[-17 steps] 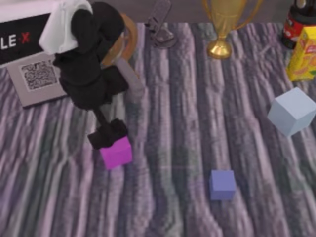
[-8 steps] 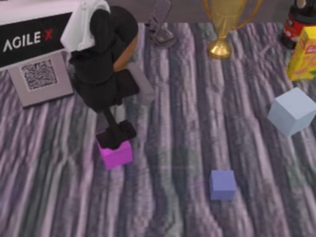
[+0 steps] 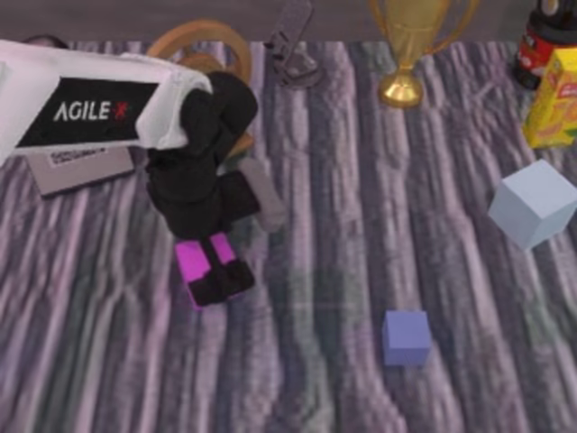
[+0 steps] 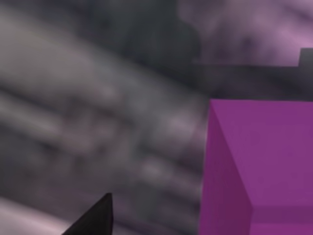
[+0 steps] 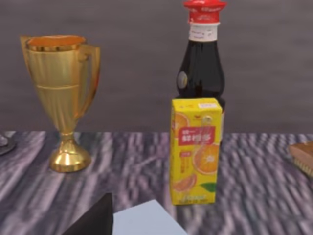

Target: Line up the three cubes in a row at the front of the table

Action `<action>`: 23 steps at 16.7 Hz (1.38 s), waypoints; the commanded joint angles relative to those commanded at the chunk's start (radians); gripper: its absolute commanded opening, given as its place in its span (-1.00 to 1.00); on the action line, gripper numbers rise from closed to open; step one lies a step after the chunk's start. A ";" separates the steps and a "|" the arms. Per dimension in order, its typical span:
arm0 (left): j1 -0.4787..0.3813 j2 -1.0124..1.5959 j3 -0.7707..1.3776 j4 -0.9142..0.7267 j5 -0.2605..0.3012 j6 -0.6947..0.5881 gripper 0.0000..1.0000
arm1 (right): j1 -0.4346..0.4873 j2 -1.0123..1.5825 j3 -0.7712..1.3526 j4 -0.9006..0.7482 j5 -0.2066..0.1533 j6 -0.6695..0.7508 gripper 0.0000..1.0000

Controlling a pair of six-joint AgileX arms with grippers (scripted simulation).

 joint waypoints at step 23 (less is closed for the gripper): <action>0.000 0.032 -0.039 0.061 0.000 0.001 -1.00 | 0.000 0.000 0.000 0.000 0.000 0.000 1.00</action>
